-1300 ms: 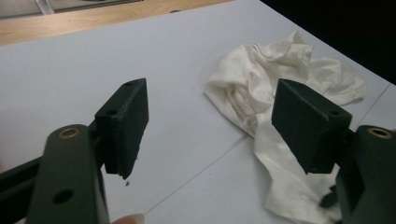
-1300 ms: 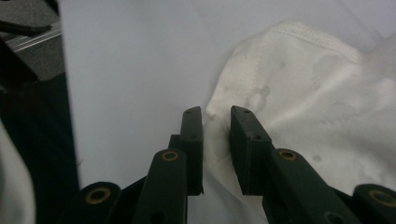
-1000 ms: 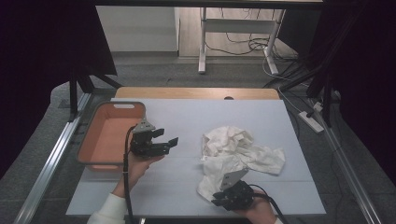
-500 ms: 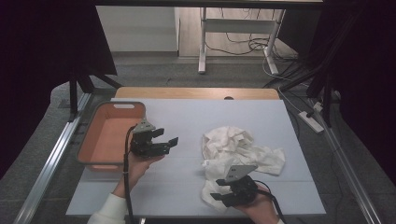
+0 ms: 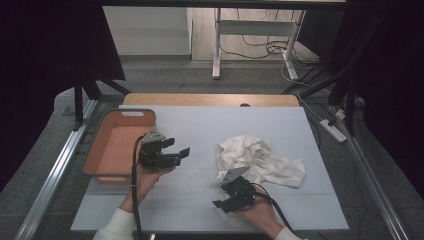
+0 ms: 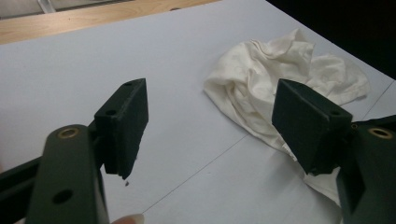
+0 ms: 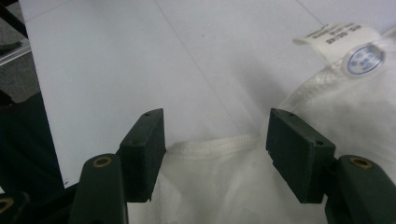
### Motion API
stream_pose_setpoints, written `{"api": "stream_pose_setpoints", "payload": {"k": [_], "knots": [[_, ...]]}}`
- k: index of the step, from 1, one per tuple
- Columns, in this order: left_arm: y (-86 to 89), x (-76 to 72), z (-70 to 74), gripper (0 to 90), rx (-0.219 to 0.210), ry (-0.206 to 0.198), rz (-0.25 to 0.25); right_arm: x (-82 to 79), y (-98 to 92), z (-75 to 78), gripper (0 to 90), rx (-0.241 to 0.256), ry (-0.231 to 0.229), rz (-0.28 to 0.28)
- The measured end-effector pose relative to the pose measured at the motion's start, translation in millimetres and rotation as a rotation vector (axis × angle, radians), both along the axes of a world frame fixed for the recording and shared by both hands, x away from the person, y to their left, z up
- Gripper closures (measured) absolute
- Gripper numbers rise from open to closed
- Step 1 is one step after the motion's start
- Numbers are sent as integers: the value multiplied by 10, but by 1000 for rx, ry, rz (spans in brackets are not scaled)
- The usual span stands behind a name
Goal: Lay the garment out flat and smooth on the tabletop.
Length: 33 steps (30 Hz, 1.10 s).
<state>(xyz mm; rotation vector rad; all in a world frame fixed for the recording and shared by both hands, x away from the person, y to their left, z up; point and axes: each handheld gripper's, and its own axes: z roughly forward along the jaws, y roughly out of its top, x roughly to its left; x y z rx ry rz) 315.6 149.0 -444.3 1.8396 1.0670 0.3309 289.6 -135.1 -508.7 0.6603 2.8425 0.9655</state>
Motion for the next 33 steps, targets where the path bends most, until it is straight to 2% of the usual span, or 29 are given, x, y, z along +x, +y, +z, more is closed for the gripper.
{"api": "stream_pose_setpoints", "payload": {"k": [3,5,7,10,12,17,22,24,25,27,28,31,33], "knots": [[-18,-6,7,280,1,-2,-4,-14,20,-42,393,-5,16,-4],[-31,-5,0,280,2,-1,-6,-38,34,-78,457,-28,3,-2],[-40,-2,-9,280,3,4,-7,-68,33,-70,567,-55,-48,5],[-45,2,-23,280,9,7,-9,-77,2,-68,761,-63,-74,8],[-44,1,-23,280,10,7,-9,-80,-22,-63,859,-58,-64,14],[-42,5,-23,281,8,8,-8,-149,1,-62,877,-8,11,85],[-48,-3,-13,281,8,3,-11,-397,178,-37,877,17,8,181],[-50,-3,-15,281,8,4,-11,-425,196,-33,877,28,20,193],[-52,-1,-21,281,8,8,-10,-526,260,-30,877,57,60,223],[-53,2,-26,281,8,10,-10,-566,285,-33,877,60,60,240],[-58,3,-31,281,8,11,-10,-666,347,-30,877,49,47,274],[-63,4,-34,281,11,11,-14,-730,394,-25,877,83,71,305],[-63,4,-33,281,10,10,-15,-759,410,-27,877,82,76,319]]}}
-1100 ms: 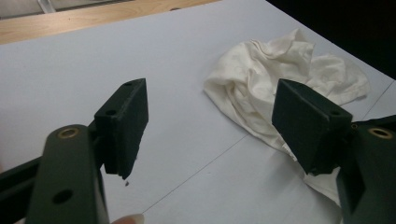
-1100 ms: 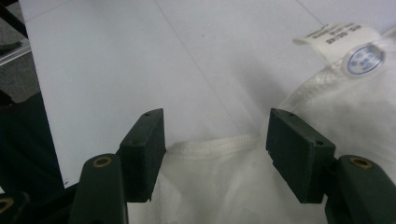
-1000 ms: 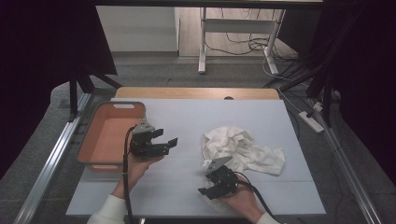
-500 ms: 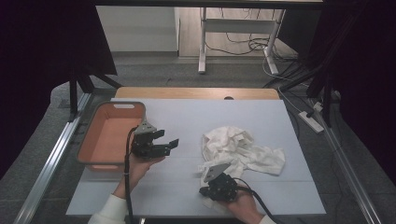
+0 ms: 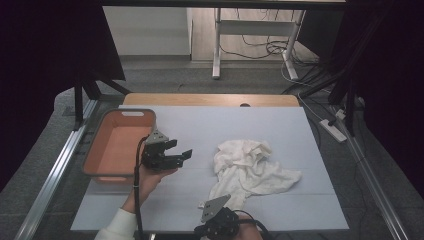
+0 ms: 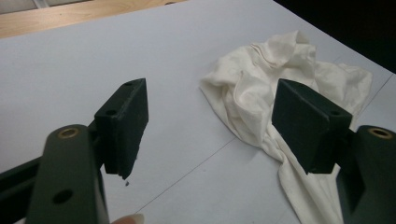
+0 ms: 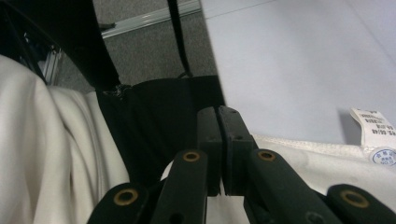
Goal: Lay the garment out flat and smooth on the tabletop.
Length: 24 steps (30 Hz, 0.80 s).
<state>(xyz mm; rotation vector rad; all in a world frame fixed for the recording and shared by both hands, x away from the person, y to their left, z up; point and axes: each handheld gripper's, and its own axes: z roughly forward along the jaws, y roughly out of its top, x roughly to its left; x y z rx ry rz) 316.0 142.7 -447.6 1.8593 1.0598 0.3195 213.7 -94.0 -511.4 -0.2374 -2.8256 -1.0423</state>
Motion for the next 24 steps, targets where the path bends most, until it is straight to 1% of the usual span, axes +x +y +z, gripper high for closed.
{"api": "stream_pose_setpoints", "payload": {"k": [2,3,4,5,7,8,9,11,12,13,15,16,17,20,21,24], "knots": [[1,1,0,281,0,0,0,-14,3,1,876,-1,-3,3],[2,3,-4,281,-1,2,1,-24,-2,8,867,9,-13,0],[1,4,-6,281,0,1,1,-18,-12,16,838,21,-15,-9],[1,4,-6,281,0,1,1,-7,-24,28,772,30,-19,-15],[-6,1,-8,281,1,2,-1,27,-74,85,600,59,-34,-63],[-10,2,-8,281,2,1,-3,41,-99,112,542,72,-41,-82],[-16,2,-10,281,3,0,-5,56,-141,159,501,92,-43,-110],[-35,4,-18,281,7,2,-10,105,-255,261,452,131,-71,-152],[-45,4,-22,281,7,5,-10,142,-341,324,440,151,-94,-183],[-56,5,-28,281,9,6,-12,171,-398,357,433,160,-105,-203],[-84,9,-38,281,15,7,-18,272,-561,426,425,171,-129,-264],[-96,11,-42,281,15,8,-20,338,-663,451,425,179,-132,-310],[-110,14,-46,281,16,10,-24,378,-720,461,425,183,-131,-330],[-178,29,-69,281,21,15,-36,507,-896,480,425,171,-158,-396],[-203,37,-79,282,25,17,-43,562,-952,480,425,169,-155,-418],[-293,67,-130,283,34,27,-65,669,-1048,479,426,156,-173,-464]]}}
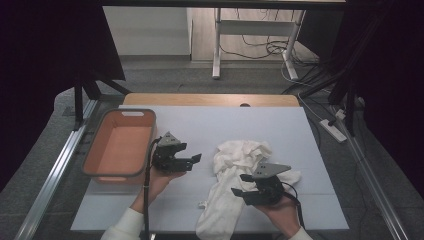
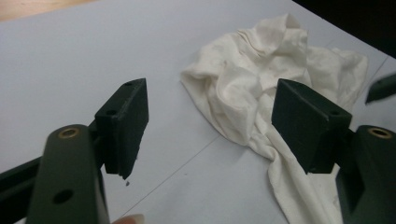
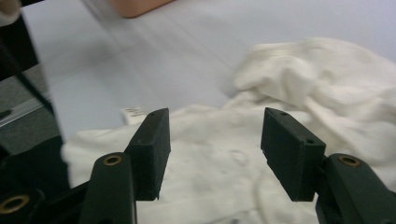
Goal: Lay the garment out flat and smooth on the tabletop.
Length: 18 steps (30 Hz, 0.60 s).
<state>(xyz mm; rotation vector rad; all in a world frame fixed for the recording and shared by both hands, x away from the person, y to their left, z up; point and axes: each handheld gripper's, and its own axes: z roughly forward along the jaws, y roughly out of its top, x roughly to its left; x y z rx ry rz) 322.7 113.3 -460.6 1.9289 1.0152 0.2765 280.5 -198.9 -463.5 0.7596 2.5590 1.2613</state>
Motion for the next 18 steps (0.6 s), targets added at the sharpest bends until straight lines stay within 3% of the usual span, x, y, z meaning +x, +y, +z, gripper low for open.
{"api": "stream_pose_setpoints", "payload": {"k": [9,18], "knots": [[-288,130,-118,284,37,31,-61,241,-134,21,430,-15,-23,-89],[-559,382,-134,287,48,38,-118,537,-221,233,434,-11,-39,-192]]}}
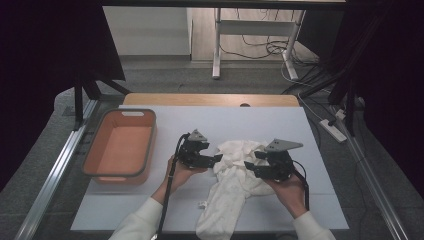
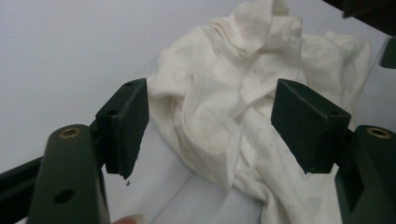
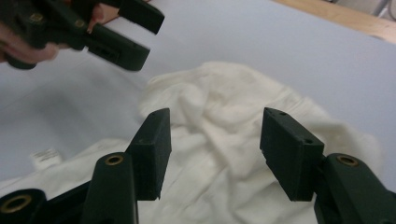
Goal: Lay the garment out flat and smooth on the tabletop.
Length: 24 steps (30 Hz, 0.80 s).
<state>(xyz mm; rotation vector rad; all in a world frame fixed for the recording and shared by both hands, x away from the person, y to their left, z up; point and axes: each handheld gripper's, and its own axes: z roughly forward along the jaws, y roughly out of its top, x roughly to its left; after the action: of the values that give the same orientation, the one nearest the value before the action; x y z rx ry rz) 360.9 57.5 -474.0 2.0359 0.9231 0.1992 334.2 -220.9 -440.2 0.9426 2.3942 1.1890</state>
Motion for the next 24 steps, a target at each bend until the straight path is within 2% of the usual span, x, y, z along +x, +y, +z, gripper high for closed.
{"api": "stream_pose_setpoints", "payload": {"k": [3,8,11,13,16,18,20,24], "knots": [[-93,83,21,288,1,-9,-21,151,30,45,432,-21,-3,-24],[-178,160,-21,288,15,1,-38,344,16,31,429,-11,26,-58],[-206,175,-82,287,21,17,-38,399,12,-25,427,0,25,-65],[-218,160,-109,304,23,11,-37,425,31,-67,425,-30,24,-59],[-235,133,-143,324,35,8,-42,440,29,-101,428,-35,29,-57],[-234,115,-187,333,50,19,-41,467,21,-134,427,-68,30,-69],[-241,109,-223,349,59,26,-37,481,13,-142,427,-81,24,-76],[-259,112,-305,448,77,41,-43,532,-2,-180,435,-111,26,-76]]}}
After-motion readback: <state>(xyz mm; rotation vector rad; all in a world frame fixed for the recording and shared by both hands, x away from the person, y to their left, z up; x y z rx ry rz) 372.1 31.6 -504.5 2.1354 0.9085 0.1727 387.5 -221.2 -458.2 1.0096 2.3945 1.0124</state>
